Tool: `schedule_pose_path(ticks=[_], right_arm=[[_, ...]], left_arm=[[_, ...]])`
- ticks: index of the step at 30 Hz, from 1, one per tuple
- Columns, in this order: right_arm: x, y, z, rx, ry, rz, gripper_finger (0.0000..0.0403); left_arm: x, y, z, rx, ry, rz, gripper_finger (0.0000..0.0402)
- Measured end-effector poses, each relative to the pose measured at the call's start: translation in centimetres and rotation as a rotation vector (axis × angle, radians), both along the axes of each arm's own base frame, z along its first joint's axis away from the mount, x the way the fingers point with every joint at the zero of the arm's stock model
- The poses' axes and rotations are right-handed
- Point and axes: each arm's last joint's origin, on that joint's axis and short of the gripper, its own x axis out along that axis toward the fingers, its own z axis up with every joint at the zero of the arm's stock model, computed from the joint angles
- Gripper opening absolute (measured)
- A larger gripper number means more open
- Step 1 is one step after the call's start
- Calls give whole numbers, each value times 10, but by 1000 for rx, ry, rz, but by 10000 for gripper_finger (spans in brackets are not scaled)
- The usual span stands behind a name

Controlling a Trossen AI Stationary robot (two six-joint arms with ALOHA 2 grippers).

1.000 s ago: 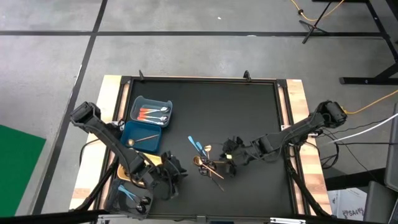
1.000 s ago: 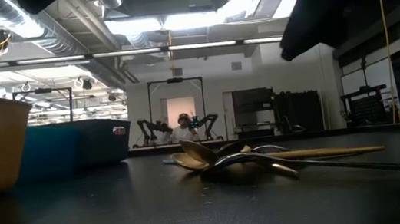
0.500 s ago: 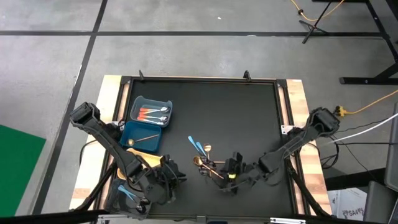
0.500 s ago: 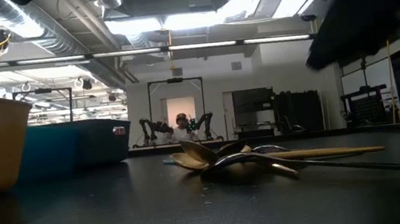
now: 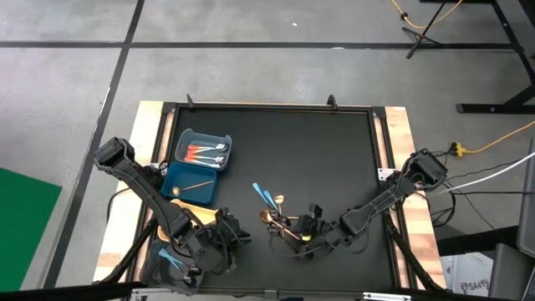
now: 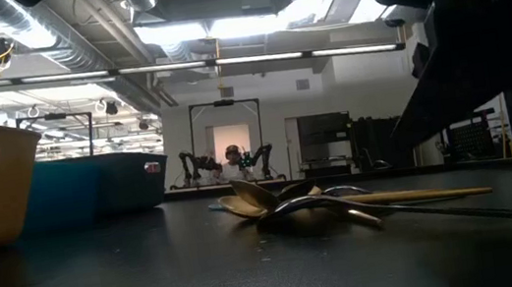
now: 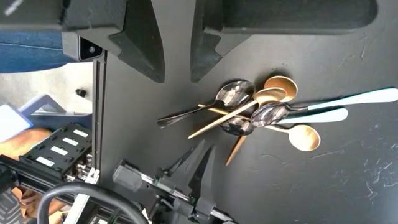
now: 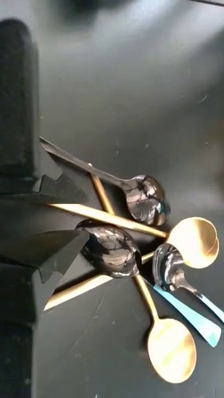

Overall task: Sort silverware by color (type)
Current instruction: Put the gold spoon into the blue bin

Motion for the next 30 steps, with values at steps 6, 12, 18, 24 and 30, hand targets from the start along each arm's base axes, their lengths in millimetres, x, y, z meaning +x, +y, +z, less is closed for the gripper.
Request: schedule_pose_path(ticks=[6,12,18,24,30], right_arm=[[6,4,-7,2,-36,25,69],[10,7,-22,-45,-29,42,69],[10,6,-22,-60,-37,32,69],[10,6,-22,-56,-30,40,69],[10,7,-26,-43,-14,55,69]], left_arm=[[0,0,0,-1,0,0,71],[0,0,0,-1,-2,1,71],[0,0,0,-1,-3,1,71],[0,0,0,-1,-3,1,71],[0,0,0,-1,-3,2,71]])
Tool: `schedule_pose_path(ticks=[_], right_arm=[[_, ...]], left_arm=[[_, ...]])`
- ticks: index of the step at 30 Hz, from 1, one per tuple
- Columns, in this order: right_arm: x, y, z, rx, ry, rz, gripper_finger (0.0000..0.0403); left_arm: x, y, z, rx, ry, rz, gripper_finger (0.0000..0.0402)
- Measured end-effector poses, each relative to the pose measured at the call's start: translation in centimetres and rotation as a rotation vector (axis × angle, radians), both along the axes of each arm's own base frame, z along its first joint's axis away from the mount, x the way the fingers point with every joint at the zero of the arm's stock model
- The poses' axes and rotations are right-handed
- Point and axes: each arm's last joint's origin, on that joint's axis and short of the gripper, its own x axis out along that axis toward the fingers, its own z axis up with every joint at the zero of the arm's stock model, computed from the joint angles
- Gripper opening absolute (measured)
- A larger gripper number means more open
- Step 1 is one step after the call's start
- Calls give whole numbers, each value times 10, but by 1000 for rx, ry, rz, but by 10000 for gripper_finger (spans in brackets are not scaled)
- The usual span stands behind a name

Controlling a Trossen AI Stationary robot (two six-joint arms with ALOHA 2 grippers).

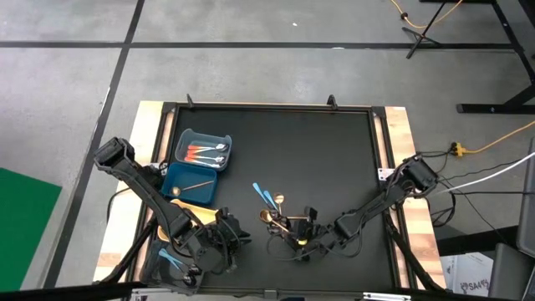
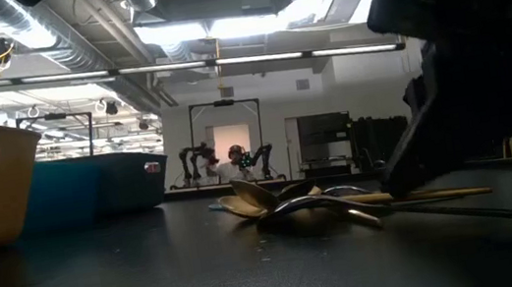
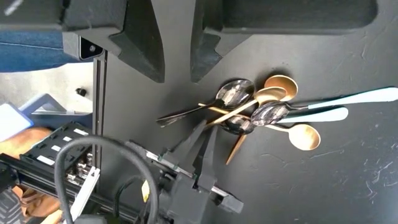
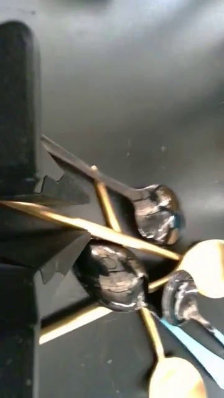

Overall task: Sort silverware by color (type)
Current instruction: Put the gold spoon into the blue bin

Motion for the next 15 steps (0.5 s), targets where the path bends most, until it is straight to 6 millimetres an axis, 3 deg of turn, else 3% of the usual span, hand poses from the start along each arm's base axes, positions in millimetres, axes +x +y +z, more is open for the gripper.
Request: schedule_pose_path(ticks=[15], right_arm=[[-2,-2,-7,-5,41,-26,69]], left_arm=[[0,0,0,-2,-3,0,71]])
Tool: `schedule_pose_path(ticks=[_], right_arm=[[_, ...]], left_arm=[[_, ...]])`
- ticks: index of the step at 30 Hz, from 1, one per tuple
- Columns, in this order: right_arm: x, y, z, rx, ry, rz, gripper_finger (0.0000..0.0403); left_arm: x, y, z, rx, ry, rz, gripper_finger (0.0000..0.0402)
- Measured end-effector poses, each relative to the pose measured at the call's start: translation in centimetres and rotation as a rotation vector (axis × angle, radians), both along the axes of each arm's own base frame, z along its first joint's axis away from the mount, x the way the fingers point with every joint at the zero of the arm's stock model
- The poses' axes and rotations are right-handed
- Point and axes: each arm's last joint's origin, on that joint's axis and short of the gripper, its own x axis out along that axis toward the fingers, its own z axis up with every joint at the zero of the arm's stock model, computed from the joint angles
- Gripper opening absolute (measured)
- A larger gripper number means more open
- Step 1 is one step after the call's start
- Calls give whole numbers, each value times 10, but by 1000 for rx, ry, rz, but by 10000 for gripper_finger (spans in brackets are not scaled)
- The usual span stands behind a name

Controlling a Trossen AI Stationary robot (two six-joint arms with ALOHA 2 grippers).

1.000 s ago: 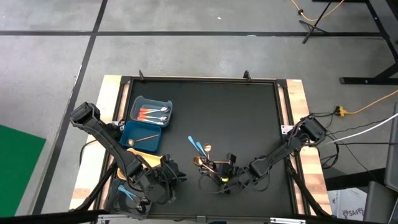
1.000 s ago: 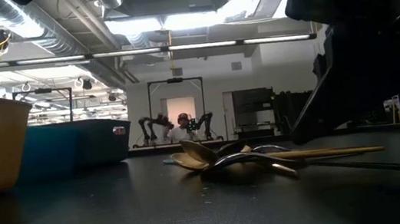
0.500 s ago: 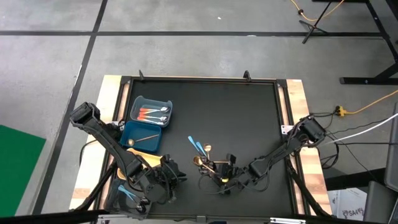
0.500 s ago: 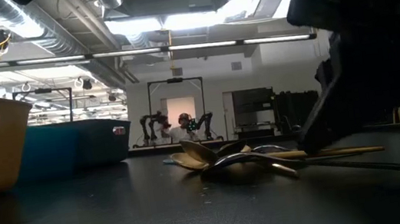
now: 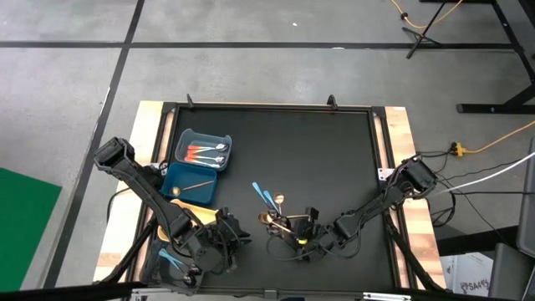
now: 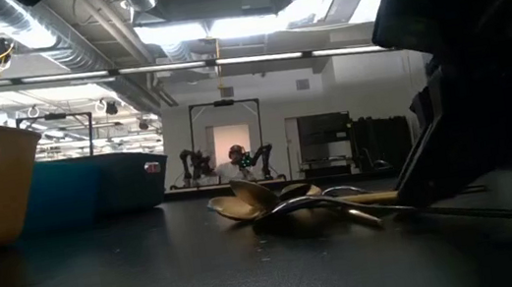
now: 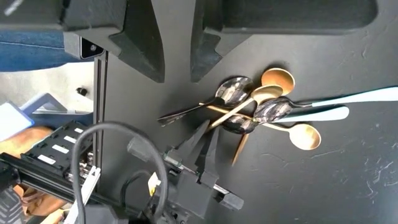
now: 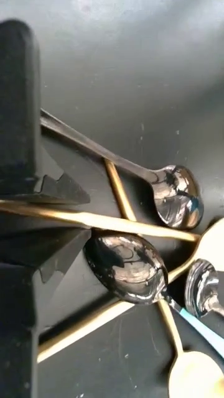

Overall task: Sort silverware by color (type)
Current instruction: Put the gold spoon into the blue bin

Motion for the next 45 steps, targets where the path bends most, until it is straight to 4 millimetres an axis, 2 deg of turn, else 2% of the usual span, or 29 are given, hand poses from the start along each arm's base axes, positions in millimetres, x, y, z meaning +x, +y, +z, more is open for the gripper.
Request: schedule_pose_path(ticks=[21,24,30,35,45], right_arm=[[-1,-1,-4,10,25,-36,69],[-2,-1,-4,10,26,-37,56],[-2,-1,-4,4,25,-41,7],[-2,-2,-5,3,24,-42,18],[1,1,2,8,21,-28,8]], left_arm=[[0,0,0,0,-1,0,71],[0,0,0,0,-1,0,71],[0,0,0,0,-1,0,71],[0,0,0,0,0,0,71],[0,0,0,0,0,0,71]])
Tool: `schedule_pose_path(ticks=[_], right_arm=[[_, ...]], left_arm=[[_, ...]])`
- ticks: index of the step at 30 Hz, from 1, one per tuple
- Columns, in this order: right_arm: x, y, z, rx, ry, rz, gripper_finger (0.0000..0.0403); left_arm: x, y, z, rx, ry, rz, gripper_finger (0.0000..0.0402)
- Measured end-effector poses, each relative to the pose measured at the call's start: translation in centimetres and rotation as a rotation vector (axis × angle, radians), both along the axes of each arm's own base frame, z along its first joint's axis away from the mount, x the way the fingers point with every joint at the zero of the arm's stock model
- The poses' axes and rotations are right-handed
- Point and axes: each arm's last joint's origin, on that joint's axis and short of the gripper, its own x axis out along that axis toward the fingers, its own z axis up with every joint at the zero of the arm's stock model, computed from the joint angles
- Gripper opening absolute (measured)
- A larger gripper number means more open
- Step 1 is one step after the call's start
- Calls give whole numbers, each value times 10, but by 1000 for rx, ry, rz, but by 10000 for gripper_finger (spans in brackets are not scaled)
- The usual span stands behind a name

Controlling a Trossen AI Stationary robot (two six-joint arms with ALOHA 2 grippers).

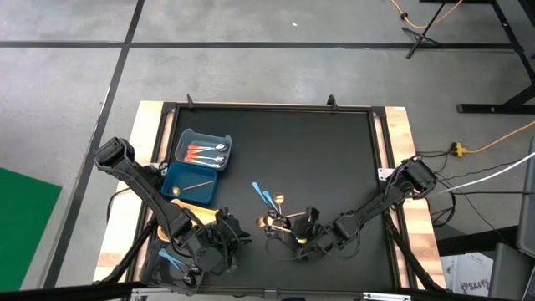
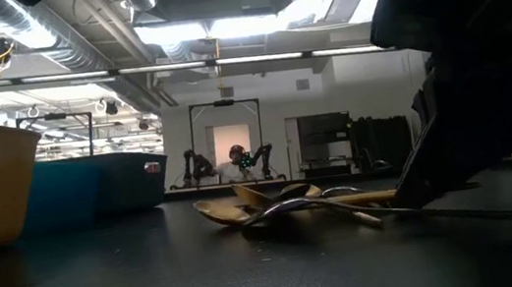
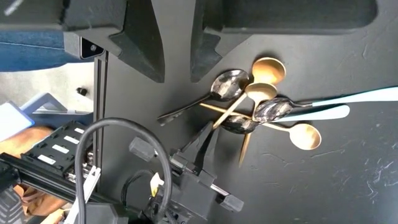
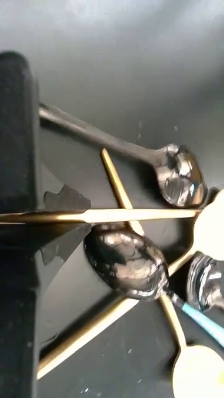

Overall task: Sort silverware by color (type)
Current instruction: Put the gold spoon into the blue bin

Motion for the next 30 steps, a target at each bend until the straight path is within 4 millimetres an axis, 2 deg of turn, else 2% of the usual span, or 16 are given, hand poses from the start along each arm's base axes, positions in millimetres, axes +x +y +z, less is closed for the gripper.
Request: schedule_pose_path(ticks=[7,16,23,30], right_arm=[[11,9,22,-22,26,60,4],[27,16,54,-141,16,145,2],[47,7,78,-229,-3,207,1],[52,3,87,-338,34,319,1]], left_arm=[[1,1,0,0,0,4,71],[8,11,0,19,2,26,71],[18,24,1,102,9,8,71],[23,31,0,143,45,-68,71]])
